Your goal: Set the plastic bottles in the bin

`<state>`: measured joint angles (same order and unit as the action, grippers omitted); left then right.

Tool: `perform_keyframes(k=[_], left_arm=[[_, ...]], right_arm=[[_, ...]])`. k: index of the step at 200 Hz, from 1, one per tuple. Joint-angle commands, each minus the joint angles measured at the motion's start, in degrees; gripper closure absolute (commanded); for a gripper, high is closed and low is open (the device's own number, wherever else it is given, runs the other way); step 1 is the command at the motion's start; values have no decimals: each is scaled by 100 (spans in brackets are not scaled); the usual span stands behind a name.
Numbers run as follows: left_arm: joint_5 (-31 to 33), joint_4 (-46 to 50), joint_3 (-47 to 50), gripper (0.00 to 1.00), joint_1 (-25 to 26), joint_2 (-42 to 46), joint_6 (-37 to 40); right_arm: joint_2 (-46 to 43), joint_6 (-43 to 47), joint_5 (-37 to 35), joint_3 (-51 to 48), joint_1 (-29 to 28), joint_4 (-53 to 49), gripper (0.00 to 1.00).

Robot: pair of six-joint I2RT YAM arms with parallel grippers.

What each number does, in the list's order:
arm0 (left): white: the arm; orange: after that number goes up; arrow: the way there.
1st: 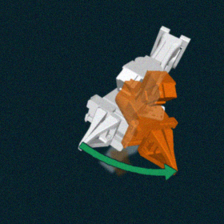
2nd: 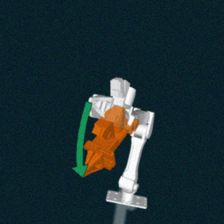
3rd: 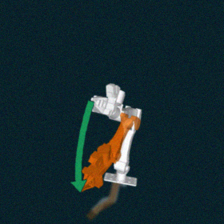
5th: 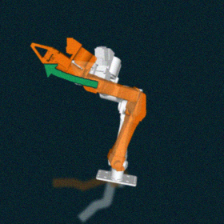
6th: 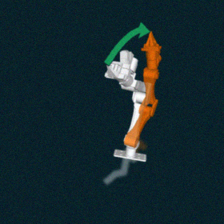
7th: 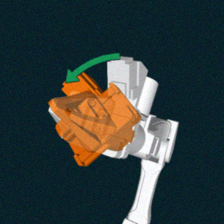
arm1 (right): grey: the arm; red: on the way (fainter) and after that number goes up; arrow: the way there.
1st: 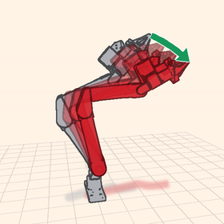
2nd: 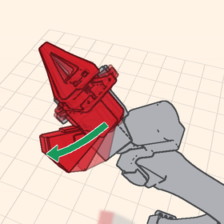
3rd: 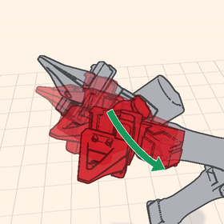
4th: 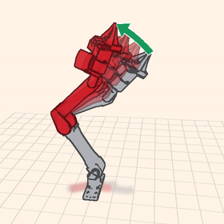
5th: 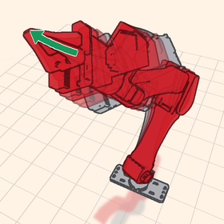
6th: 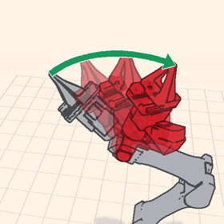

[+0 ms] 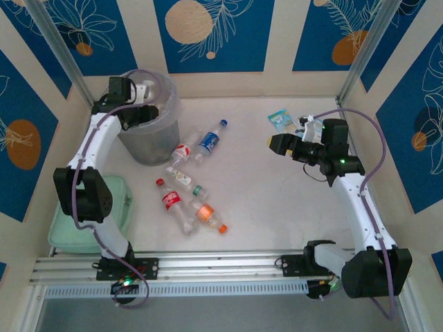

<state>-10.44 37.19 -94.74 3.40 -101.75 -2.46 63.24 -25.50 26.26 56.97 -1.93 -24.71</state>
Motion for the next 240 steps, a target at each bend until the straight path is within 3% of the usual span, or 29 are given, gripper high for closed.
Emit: perform_keyframes(k=[1, 14, 31, 45, 70, 106, 153, 166, 202, 240], left_arm=[[-330, -150, 253, 50, -41, 177, -4], [-345, -160, 231, 25, -41, 220, -26], [-295, -136, 77, 8, -50, 281, -7], [-229, -11, -159, 1, -58, 296, 40], [-64, 197, -550, 0, -59, 272, 140], [72, 262, -706, 18, -59, 103, 169], [-81, -114, -185, 64, 1, -224, -78], [-71, -284, 97, 72, 20, -290, -180], [-262, -721, 689, 76, 38, -439, -442], [-547, -891, 698, 76, 180, -515, -567]], right_arm=[[122, -48, -61, -20, -44, -69, 14], [216, -69, -42, 14, -59, -38, 15], [301, -96, -9, 38, -111, 41, 15], [370, -96, -11, 67, -154, 67, 15], [459, -85, -14, 95, -223, 80, 15], [495, -70, -14, 90, -272, 91, 15], [488, -17, -89, 69, -327, 11, 15], [470, -35, -127, 38, -349, 3, 15], [443, -68, -168, 16, -437, -8, 15], [543, -294, -487, 18, -648, -50, 15]])
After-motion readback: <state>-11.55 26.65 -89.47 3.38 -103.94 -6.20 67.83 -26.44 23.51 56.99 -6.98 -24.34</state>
